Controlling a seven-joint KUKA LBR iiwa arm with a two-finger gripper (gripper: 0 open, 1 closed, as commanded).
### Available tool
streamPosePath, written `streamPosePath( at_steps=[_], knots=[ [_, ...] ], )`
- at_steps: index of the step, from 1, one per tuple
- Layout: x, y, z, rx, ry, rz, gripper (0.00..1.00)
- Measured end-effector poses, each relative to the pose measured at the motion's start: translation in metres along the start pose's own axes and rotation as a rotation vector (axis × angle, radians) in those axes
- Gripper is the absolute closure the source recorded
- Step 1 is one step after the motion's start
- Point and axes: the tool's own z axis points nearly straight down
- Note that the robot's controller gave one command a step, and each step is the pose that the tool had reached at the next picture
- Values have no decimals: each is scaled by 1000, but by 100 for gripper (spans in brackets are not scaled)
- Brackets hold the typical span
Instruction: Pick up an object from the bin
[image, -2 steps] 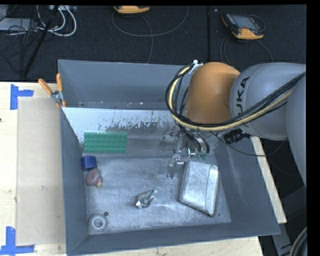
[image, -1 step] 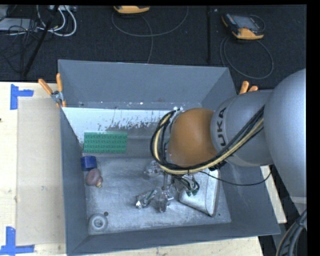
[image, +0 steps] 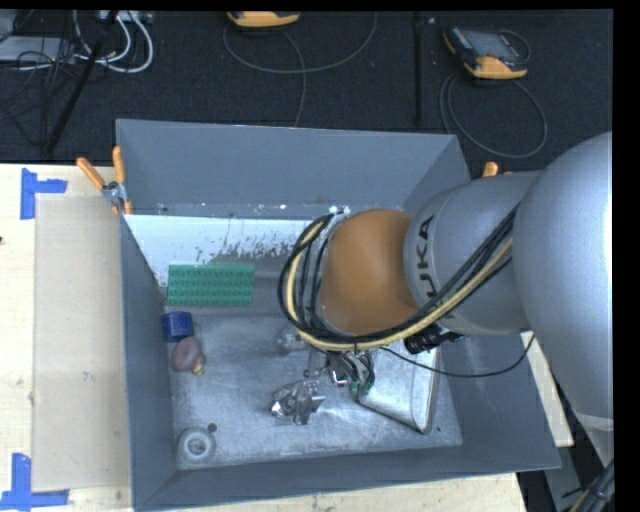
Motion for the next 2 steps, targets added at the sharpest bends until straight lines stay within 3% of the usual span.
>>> streamPosePath(
  at_steps=[1, 2],
  knots=[
    [14, -13, 1, 2, 6, 4, 0],
    [14, 2, 29, 1, -2, 176, 0]
  ],
)
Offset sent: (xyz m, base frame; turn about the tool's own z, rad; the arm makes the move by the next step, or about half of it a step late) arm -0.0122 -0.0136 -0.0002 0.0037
